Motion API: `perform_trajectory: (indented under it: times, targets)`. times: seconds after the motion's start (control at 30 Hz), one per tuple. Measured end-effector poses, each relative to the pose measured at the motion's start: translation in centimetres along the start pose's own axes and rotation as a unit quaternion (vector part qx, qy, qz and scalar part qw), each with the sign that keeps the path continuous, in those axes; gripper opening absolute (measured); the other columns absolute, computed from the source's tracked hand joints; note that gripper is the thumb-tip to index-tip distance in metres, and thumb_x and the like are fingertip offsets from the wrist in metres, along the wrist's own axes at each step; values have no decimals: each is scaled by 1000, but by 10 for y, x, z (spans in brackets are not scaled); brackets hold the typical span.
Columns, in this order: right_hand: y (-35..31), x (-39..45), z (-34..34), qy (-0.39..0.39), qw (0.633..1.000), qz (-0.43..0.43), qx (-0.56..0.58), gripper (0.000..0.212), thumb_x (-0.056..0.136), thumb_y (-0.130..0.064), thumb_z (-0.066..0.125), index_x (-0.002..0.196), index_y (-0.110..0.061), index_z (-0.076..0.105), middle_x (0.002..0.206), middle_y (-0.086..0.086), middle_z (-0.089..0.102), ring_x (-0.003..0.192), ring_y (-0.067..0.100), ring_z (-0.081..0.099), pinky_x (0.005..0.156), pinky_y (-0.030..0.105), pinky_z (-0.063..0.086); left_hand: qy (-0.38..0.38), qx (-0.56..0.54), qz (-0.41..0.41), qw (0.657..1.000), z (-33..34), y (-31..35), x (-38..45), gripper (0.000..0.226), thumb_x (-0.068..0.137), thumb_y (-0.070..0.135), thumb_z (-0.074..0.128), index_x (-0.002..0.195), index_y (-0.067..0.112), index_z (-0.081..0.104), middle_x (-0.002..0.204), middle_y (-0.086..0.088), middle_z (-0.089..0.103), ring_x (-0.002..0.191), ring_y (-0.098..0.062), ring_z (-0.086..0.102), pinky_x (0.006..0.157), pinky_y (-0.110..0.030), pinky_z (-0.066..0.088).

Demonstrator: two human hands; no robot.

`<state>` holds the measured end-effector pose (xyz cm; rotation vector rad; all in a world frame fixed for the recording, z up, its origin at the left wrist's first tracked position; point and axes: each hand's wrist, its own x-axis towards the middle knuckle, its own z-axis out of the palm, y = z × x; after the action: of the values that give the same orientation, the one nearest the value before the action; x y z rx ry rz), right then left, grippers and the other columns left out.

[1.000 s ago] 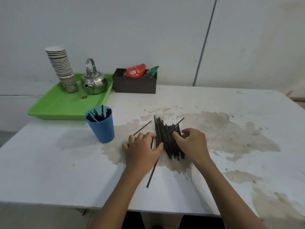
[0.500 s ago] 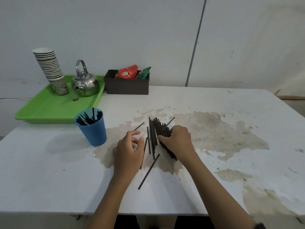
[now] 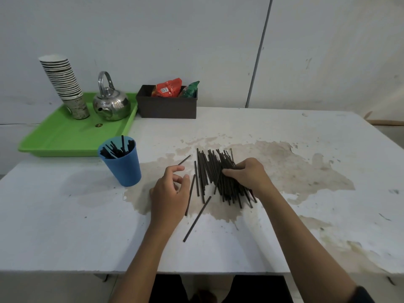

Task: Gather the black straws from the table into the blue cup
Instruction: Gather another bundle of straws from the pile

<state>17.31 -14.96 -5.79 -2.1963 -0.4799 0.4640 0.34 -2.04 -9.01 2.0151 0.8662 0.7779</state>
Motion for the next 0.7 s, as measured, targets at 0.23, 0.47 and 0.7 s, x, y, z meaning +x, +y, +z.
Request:
perform_trajectory:
  times: [0.23, 0.47, 0.7]
  targets:
    - [1, -5, -4, -60, 984, 30, 167, 45, 84, -27, 79, 84, 17, 66, 77, 28, 70, 64, 21, 69, 67, 29, 55, 1, -21, 9, 1000, 1, -3, 0, 16, 97, 28, 61, 112, 31, 63, 84, 11, 64, 76, -16, 61, 85, -49, 53]
    - [-6, -8, 8, -155, 929, 29, 334, 28, 90, -24, 72, 93, 3, 75, 81, 11, 74, 70, 18, 71, 62, 23, 56, 6, -11, 70, 997, 3, 10, 5, 19, 98, 32, 60, 114, 34, 72, 98, 23, 66, 90, -9, 57, 71, -18, 43]
    - [-12, -17, 21, -195, 913, -39, 356, 28, 95, -25, 66, 98, 1, 76, 91, 20, 76, 79, 27, 75, 65, 31, 60, -222, -140, -109, 959, 12, 55, 43, 57, 85, 73, 56, 111, 24, 72, 109, 9, 74, 93, 0, 65, 78, -20, 50]
